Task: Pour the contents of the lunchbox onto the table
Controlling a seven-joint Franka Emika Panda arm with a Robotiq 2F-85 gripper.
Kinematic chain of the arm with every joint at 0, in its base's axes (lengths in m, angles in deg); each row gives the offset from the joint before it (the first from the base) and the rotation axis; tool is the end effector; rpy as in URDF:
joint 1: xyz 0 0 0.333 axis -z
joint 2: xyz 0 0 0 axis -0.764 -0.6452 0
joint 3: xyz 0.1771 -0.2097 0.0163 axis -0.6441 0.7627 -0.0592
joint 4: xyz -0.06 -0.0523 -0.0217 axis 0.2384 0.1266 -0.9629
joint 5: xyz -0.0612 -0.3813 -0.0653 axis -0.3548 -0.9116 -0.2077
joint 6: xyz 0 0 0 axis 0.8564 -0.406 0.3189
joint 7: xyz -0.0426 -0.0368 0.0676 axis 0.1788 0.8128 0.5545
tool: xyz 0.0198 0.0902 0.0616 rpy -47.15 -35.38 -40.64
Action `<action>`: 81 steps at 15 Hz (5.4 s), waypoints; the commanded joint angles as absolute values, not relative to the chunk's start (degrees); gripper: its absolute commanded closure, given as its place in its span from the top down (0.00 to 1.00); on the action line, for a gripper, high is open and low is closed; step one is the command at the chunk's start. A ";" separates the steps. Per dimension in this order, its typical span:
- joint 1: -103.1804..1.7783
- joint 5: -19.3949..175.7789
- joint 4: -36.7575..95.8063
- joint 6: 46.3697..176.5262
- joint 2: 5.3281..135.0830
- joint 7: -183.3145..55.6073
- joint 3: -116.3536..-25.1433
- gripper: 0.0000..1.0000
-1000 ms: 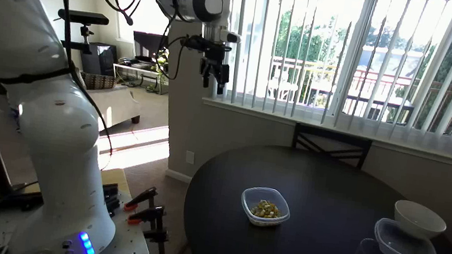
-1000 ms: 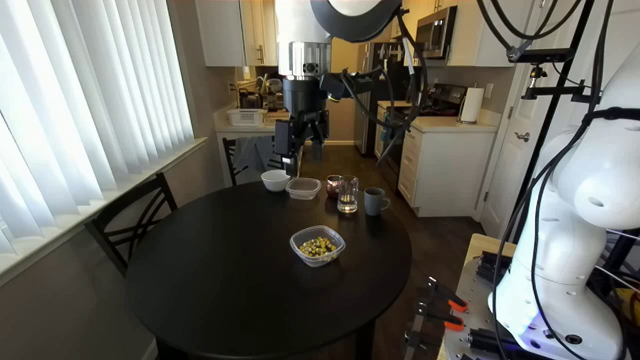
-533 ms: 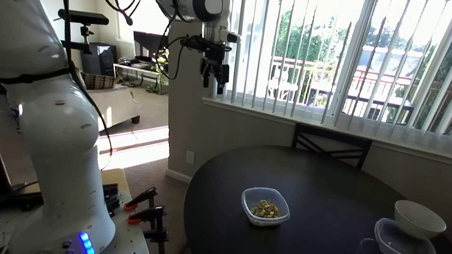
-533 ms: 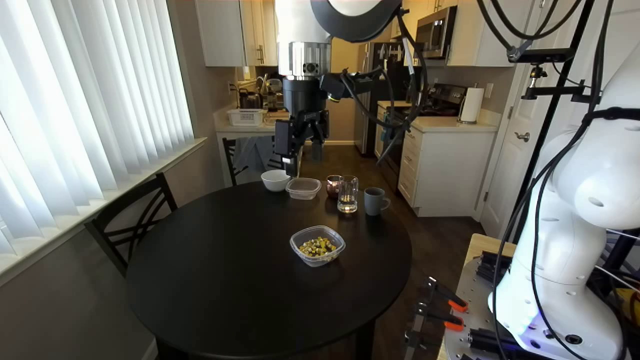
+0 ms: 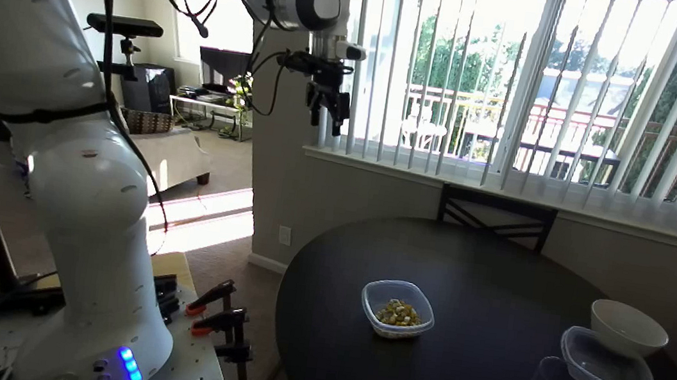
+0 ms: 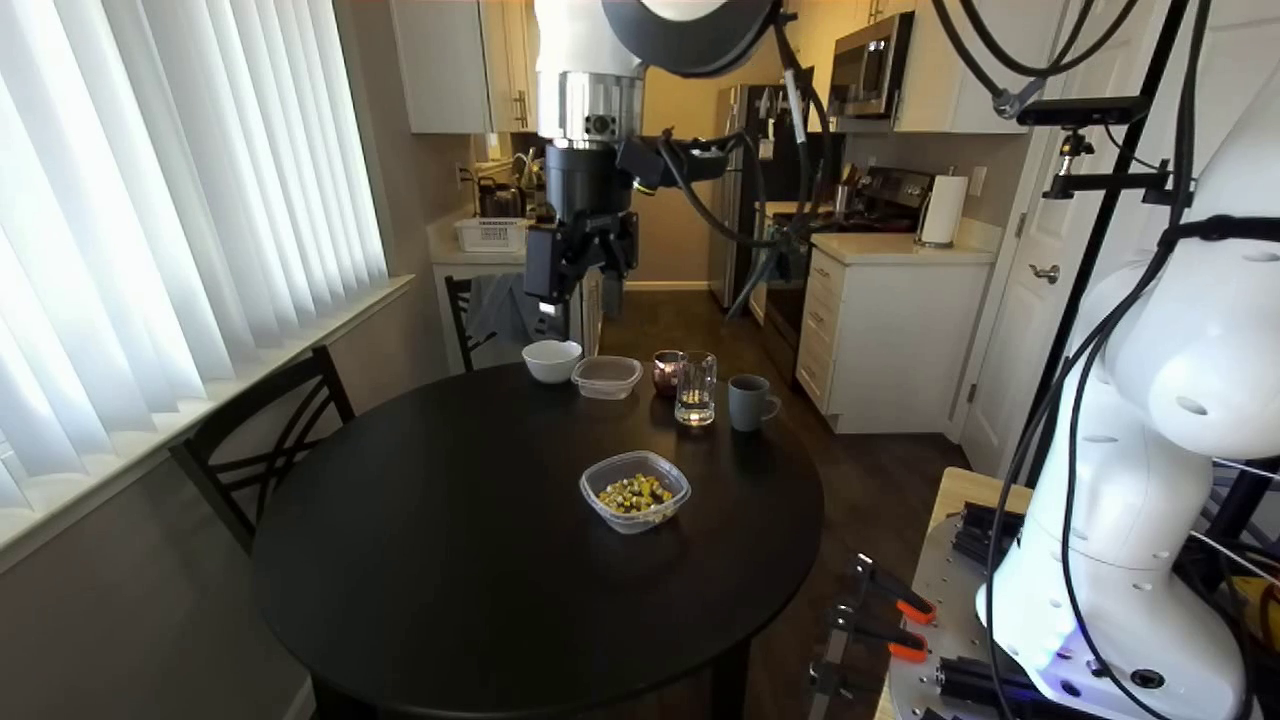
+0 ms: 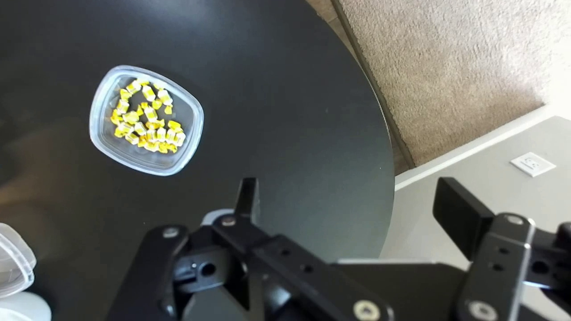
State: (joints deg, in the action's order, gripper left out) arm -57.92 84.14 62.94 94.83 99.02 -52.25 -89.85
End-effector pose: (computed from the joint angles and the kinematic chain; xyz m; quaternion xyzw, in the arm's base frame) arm 0.4596 0.2037 0.4346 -0.9982 -0.0480 -0.0351 0.0079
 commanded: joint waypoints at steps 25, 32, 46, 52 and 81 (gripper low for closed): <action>-55.95 84.18 34.34 97.93 52.95 -51.79 -73.46 1.00; -54.90 84.80 33.80 95.67 50.48 -53.68 -73.54 1.00; -54.59 84.67 23.27 97.21 37.85 -52.71 -72.83 1.00; -54.74 84.87 13.40 94.42 27.59 -48.20 -71.11 1.00; -49.76 97.89 -5.35 68.09 25.01 -55.47 -81.59 0.02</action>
State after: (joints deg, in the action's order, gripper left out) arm -52.10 94.44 -2.29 73.64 25.29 -51.69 -79.14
